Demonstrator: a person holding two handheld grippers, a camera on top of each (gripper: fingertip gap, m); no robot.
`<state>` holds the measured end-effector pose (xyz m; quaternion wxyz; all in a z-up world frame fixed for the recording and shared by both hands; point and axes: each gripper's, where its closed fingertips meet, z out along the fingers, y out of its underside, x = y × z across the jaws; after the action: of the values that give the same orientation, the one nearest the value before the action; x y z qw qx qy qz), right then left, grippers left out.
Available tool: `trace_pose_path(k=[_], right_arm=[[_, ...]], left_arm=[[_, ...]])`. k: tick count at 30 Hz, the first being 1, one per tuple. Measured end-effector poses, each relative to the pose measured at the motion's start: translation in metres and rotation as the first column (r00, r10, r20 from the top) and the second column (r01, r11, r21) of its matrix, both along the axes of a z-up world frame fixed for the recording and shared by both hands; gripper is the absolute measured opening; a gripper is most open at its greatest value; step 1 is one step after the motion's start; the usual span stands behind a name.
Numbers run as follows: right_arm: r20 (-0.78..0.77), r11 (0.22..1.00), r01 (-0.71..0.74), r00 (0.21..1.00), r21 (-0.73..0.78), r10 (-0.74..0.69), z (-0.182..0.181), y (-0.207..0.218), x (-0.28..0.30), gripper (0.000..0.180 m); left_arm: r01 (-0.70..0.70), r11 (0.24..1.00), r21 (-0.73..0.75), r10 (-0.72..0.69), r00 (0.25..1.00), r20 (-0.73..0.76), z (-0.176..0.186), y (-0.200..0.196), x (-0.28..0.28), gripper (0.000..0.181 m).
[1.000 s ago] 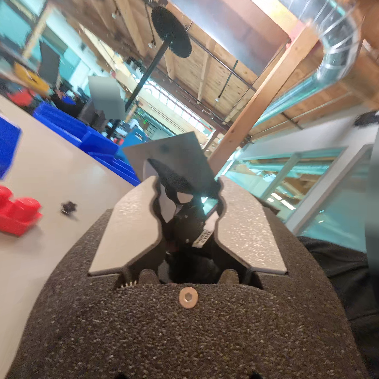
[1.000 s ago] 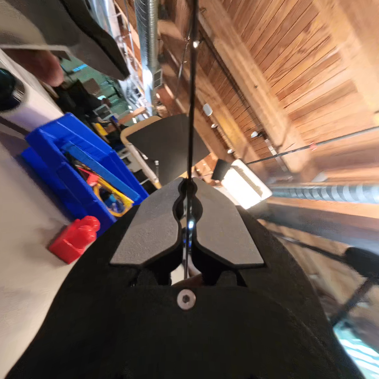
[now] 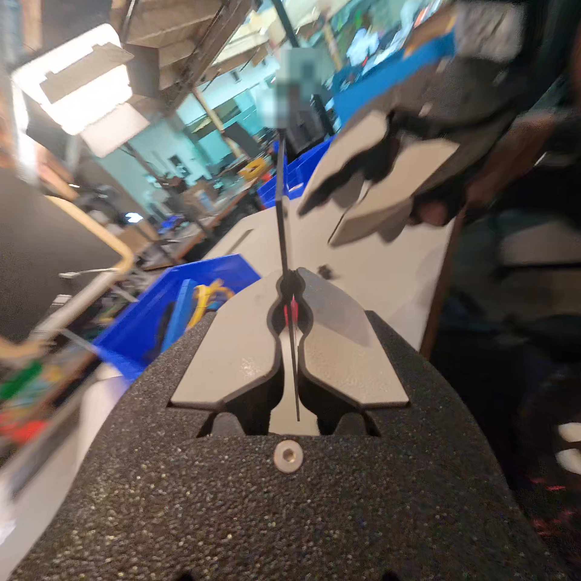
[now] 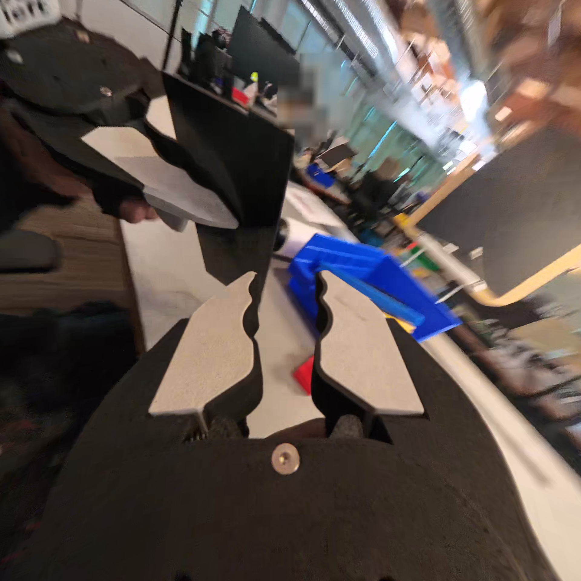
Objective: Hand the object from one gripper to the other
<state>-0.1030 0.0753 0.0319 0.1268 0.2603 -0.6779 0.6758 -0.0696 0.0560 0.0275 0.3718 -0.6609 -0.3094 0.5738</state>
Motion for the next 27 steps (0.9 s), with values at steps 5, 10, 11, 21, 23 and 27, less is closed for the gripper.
trace_pose_path(k=[5,10,11,21,23,27], right_arm=[[-0.401,0.978,0.023,0.91,-0.207,-0.106,0.018,0.017,0.015,0.034],[-0.549,0.977,-0.007,0.828,-0.214,-0.114,0.014,0.018,0.038,0.039],[-0.582,0.981,0.004,0.804,-0.196,-0.12,0.008,0.015,0.04,0.04],[-0.635,0.994,0.079,0.765,-0.076,-0.109,-0.028,-0.008,0.029,0.0],[-0.569,0.994,0.077,0.815,-0.081,-0.11,-0.022,-0.006,0.018,0.0],[-0.358,0.997,0.001,0.933,-0.082,-0.03,-0.008,0.006,0.005,0.001]], left_arm=[[-0.19,0.882,-0.431,0.202,0.979,-0.02,-0.006,-0.015,0.004,0.002],[-0.228,0.743,-0.629,0.307,0.952,0.018,-0.021,-0.022,0.002,0.002],[-0.225,0.725,-0.651,0.314,0.949,0.021,-0.022,-0.022,0.001,0.002],[-0.182,0.715,-0.675,0.243,0.97,-0.005,-0.024,0.002,-0.006,0.01],[-0.192,0.77,-0.608,0.216,0.976,-0.034,-0.014,-0.001,-0.001,0.02],[-0.18,0.926,-0.333,0.153,0.983,-0.106,0.012,-0.016,0.013,0.028]])
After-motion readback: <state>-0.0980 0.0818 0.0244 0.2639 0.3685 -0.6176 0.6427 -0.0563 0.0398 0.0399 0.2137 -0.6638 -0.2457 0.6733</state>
